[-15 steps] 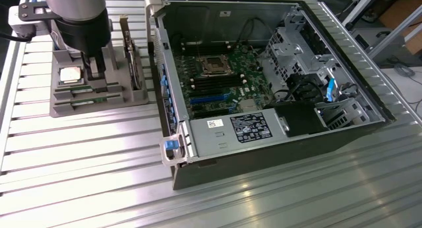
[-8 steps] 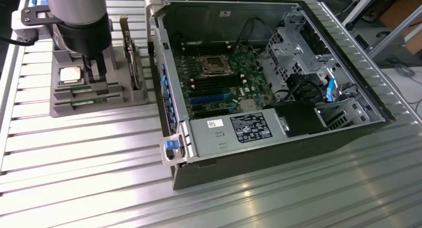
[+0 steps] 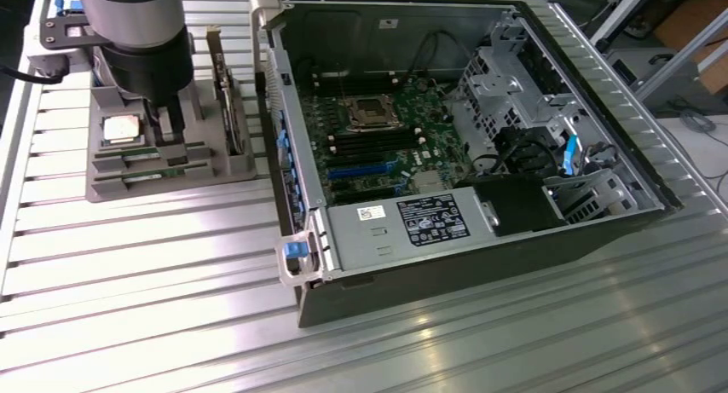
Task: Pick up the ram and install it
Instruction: 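Pick up the ram and move it above insertion slot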
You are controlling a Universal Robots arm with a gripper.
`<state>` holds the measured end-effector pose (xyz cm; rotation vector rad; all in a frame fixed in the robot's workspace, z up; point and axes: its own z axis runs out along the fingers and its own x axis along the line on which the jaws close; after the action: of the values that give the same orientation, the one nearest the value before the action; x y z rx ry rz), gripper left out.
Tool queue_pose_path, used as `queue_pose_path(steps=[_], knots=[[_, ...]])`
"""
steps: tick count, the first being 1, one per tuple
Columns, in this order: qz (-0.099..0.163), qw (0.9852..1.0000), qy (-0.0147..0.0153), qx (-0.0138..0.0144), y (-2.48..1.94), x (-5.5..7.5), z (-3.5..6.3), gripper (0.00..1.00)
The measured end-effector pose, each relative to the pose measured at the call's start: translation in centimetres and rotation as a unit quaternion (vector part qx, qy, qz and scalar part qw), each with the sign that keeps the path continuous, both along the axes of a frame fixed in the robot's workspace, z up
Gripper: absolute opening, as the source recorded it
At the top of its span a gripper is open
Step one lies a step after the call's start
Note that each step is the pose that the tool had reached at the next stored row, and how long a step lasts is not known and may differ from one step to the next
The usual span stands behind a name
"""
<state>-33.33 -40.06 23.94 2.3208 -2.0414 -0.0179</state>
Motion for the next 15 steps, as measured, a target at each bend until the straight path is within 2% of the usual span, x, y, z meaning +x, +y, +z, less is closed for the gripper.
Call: queue_pose_path(steps=[8,15], knots=[[0.0,1.0,0.0,-0.0001,0.0,-0.1,-0.67,0.42],[0.001,1.0,0.0,-0.0002,0.0,-1.1,-0.97,0.42]])
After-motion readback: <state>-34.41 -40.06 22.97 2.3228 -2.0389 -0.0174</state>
